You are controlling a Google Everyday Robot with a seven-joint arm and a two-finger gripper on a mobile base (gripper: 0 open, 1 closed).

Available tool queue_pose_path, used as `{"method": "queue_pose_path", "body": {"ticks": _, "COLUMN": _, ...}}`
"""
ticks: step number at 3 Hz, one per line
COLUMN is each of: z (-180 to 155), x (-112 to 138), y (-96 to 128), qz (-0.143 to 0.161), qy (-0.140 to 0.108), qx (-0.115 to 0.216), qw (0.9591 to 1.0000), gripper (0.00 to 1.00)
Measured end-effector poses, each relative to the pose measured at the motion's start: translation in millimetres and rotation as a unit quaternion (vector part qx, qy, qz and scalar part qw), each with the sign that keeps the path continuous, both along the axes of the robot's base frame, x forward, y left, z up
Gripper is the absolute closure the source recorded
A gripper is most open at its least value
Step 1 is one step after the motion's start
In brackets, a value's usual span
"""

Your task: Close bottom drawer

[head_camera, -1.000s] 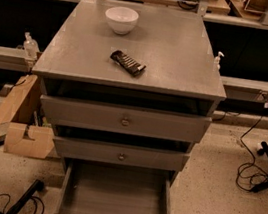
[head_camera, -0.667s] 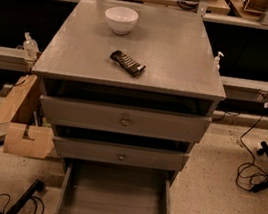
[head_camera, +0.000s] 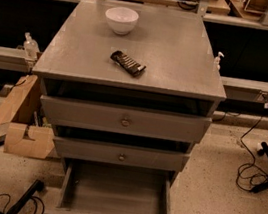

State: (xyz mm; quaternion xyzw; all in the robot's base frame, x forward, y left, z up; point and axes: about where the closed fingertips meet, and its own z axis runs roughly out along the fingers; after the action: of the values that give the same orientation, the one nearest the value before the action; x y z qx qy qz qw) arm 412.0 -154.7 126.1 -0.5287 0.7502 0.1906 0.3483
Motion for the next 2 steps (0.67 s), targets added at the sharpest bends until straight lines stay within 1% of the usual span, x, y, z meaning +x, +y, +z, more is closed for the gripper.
{"method": "queue_pose_path", "body": {"ticks": 1, "z": 2.0, "x": 31.2, "y": 13.6, "qz": 0.005, "qy": -0.010, "qx": 0.003, "qw": 0.9999, "gripper": 1.00}}
{"method": "queue_pose_path", "body": {"ticks": 2, "z": 2.0, "x": 30.6, "y": 13.5, "qz": 0.005, "qy": -0.010, "qx": 0.003, "qw": 0.9999, "gripper": 1.00}}
